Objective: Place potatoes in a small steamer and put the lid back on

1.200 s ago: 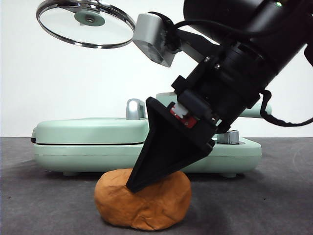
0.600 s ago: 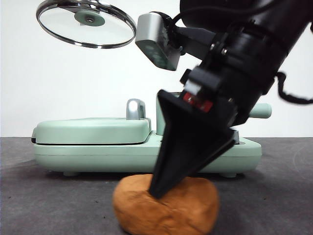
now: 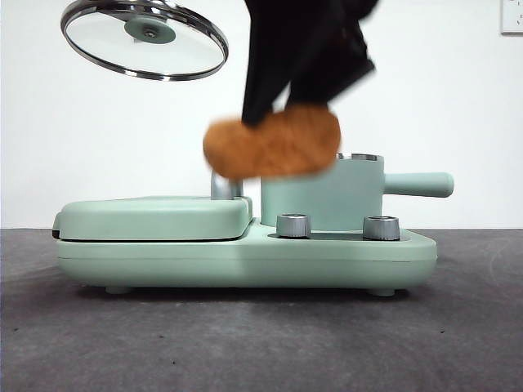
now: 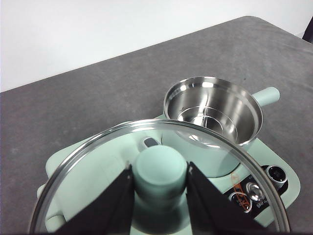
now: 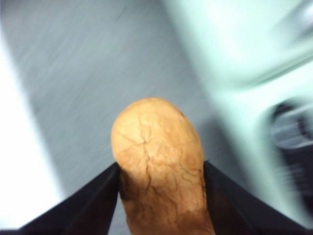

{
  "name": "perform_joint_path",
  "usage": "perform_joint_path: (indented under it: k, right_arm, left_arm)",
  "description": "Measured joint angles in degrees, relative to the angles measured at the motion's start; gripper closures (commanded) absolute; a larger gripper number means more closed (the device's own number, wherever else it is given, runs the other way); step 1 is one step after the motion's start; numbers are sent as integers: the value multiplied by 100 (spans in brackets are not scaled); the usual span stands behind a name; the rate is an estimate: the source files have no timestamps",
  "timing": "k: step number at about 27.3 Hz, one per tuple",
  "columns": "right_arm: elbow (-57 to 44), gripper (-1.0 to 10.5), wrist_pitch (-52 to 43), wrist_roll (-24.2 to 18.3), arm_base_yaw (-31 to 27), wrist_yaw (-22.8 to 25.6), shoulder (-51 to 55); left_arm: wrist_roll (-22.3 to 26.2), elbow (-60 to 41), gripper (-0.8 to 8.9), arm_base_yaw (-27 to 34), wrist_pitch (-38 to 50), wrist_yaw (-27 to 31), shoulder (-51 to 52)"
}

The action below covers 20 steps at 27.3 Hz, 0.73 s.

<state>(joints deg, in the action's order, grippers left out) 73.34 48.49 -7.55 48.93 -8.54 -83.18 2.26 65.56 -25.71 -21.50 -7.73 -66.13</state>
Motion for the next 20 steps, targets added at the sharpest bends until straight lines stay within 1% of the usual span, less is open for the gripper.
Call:
perform_joint_path:
  k: [2,6,11,13,17,20]
  right_arm:
    - [479,732,61,61,-133,234,7]
    - [957,732,61,251,-597,238,13]
    - [1469,732,92,332,-1270,236,-138]
    - [1679,732,92,337,-1526,205,-313]
    - [2100,731,98,345,-1952,-63,-824]
    - [2380,731,101,345,-2149,-74,-1202]
  left_arm:
    - [2,0,804,0,20,0,0]
    - [2,0,804,0,26,0,0]
    - [2,0,804,0,66,0,0]
    - [2,0,804,2,111,0,0]
    - [2,0,804,4,120,0,0]
    - [2,0,804,7,120,0,0]
